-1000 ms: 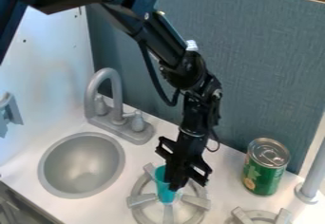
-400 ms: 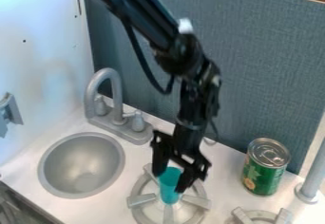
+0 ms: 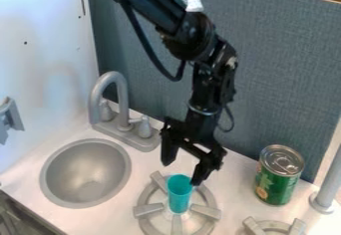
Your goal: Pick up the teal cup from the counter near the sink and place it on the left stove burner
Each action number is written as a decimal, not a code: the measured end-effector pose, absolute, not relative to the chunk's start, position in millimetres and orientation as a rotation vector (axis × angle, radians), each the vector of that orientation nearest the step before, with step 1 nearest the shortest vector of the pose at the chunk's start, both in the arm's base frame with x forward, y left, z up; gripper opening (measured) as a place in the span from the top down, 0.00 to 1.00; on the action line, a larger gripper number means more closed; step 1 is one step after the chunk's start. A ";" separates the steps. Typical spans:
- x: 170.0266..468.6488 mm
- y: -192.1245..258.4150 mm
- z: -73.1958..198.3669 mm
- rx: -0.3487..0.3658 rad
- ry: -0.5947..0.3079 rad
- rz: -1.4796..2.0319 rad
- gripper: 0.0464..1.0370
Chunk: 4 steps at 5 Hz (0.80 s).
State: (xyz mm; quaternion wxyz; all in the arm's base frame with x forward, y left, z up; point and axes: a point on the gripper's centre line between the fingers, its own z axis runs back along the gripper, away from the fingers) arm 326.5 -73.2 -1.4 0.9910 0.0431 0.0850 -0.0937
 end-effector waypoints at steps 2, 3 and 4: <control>371.7 -143.9 -0.5 0.065 0.150 -0.286 0.03; 381.7 -157.7 2.1 0.025 0.160 -0.297 0.03; 382.8 -162.1 4.7 0.004 0.156 -0.296 0.03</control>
